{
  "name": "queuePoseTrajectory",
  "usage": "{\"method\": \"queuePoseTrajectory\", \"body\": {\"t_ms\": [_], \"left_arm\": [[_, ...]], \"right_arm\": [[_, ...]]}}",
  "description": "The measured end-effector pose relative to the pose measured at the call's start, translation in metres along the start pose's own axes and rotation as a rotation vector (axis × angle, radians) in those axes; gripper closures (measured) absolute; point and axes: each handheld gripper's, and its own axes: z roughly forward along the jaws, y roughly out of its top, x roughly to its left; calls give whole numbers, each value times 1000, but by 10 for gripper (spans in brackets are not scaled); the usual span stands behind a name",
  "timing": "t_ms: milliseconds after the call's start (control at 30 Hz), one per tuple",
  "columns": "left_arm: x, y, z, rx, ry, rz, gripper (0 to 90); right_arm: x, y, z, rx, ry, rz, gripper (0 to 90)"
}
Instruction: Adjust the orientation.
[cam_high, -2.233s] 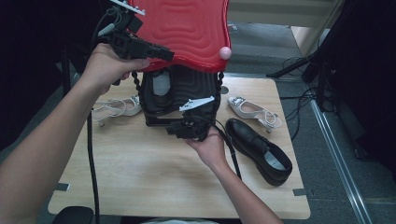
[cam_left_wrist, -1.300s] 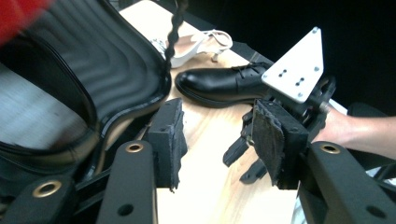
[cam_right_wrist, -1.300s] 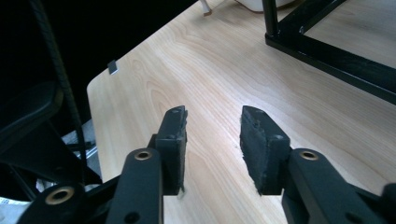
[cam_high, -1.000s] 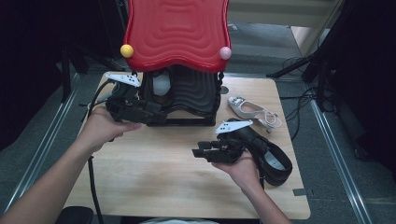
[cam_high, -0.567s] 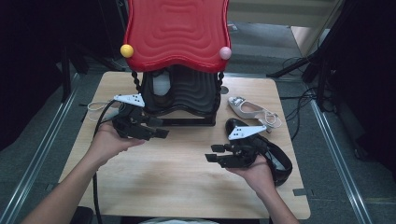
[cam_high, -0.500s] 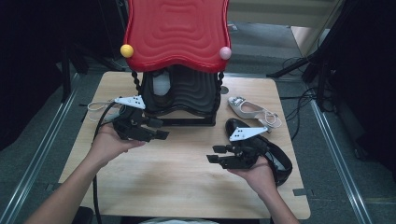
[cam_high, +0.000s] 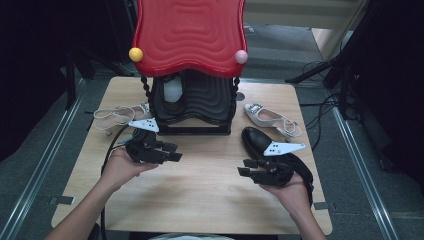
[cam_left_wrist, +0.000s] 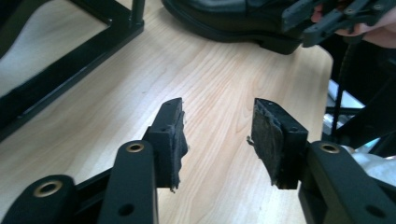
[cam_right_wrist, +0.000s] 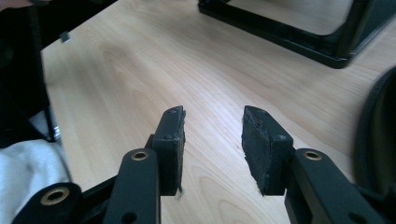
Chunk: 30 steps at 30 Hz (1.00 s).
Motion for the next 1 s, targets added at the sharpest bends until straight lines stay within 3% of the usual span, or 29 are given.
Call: {"method": "queuePoseTrajectory", "body": {"t_ms": [167, 267, 800, 1000], "left_arm": [[2, -8, 1, 6, -7, -11, 575], [2, -11, 2, 10, -7, -11, 570], [1, -15, 9, 18, -21, -13, 544], [2, -16, 9, 11, -22, -20, 528]], "right_arm": [[-5, -3, -9, -11, -28, 14, 611], [-11, -5, -15, -2, -37, 57, 621], [-41, -23, -45, 9, -120, 121, 645], [-49, -35, -72, -18, -163, 166, 651]]}}
